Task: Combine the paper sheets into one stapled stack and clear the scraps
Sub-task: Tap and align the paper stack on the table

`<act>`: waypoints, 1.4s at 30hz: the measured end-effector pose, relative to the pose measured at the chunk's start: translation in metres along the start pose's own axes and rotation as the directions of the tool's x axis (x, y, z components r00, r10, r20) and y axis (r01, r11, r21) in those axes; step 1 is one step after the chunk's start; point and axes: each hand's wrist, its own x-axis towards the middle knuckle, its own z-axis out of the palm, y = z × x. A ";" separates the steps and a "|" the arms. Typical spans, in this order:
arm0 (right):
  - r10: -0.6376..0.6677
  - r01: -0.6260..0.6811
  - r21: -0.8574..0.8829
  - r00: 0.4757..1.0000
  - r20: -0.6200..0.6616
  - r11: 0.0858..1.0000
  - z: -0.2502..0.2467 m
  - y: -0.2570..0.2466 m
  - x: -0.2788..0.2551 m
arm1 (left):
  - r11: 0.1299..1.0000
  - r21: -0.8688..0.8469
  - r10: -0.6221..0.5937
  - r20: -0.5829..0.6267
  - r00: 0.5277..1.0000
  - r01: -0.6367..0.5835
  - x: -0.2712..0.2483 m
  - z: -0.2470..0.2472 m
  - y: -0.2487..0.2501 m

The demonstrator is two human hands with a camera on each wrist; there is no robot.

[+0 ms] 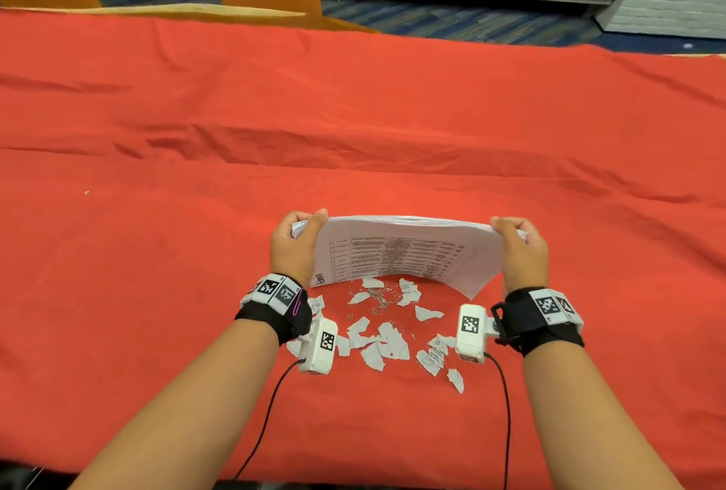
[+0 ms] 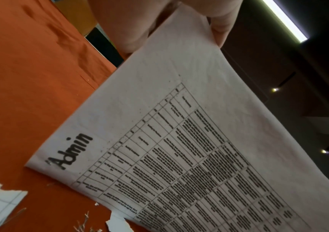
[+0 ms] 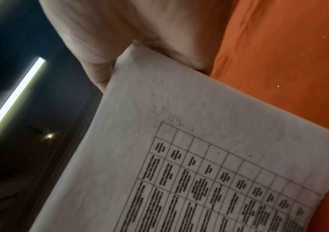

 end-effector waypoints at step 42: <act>0.051 -0.051 -0.010 0.967 0.250 0.999 -0.003 0.031 0.007 | 0.997 -0.011 -0.073 0.057 0.996 0.074 0.004 0.004 -0.012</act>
